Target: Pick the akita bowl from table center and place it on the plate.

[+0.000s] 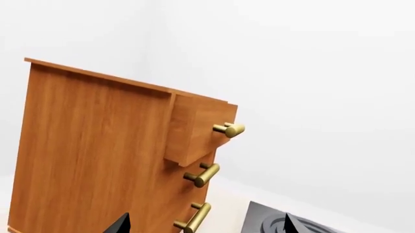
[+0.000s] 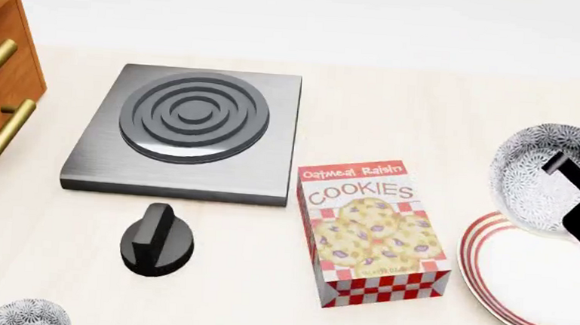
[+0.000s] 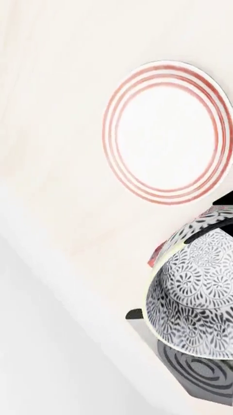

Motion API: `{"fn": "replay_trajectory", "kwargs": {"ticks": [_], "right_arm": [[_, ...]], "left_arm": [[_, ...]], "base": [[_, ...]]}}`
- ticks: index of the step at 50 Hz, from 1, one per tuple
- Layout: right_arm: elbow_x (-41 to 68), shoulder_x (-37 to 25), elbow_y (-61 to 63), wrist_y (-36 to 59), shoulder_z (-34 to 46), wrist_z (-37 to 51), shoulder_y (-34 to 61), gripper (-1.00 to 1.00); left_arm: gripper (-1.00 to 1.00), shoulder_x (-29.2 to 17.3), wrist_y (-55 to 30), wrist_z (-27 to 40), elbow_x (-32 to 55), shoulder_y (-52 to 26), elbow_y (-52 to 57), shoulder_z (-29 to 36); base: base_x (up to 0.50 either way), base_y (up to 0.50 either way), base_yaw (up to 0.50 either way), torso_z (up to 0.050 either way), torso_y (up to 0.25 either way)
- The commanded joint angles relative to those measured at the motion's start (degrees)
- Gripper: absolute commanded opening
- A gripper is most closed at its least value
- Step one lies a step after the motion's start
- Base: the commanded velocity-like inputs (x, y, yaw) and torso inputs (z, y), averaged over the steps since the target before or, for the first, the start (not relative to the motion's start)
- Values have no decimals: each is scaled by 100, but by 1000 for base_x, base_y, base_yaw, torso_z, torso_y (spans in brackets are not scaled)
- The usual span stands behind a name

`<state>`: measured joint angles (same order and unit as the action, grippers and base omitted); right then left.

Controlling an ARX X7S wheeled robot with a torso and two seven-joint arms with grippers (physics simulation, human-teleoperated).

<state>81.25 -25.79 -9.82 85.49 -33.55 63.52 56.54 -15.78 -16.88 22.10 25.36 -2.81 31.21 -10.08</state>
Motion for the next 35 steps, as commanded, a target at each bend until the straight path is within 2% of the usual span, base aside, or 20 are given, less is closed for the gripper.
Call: {"fn": "replay_trajectory", "kwargs": {"ticks": [1, 9, 13, 15, 22, 27, 31, 35], "right_arm": [[-301, -311, -1320, -417, 407, 43, 390, -100], [-671, -440, -1755, -785, 701, -354, 627, -100], [-783, -449, -1897, -919, 812, -544, 702, -100], [-805, -443, -1927, -952, 844, -599, 713, -100], [-805, -447, -1924, -973, 875, -610, 725, -100], [-756, -456, -1864, -977, 831, -584, 677, -100], [-760, -465, -1865, -1021, 830, -629, 637, -100], [-745, -461, -1903, -1037, 832, -665, 646, -100]], "left_arm": [[100, -24, 97, -4, -48, 59, 15, 28], [100, -71, 162, 15, -187, 58, 5, 87], [100, -95, 306, -7, -390, 111, 22, 192], [100, -80, 202, -24, -148, 97, 38, 120], [100, -142, 351, 6, -500, 109, 30, 270], [100, -144, 260, -25, -255, 112, 78, 206], [100, -152, 265, -9, -276, 99, 61, 218], [100, -216, 500, -47, -685, 154, 29, 412]], "base": [[0, 0, 0, 0, 0], [0, 0, 0, 0, 1], [0, 0, 0, 0, -218], [0, 0, 0, 0, -250], [0, 0, 0, 0, -87], [0, 0, 0, 0, -249], [0, 0, 0, 0, -41], [0, 0, 0, 0, -159]]}}
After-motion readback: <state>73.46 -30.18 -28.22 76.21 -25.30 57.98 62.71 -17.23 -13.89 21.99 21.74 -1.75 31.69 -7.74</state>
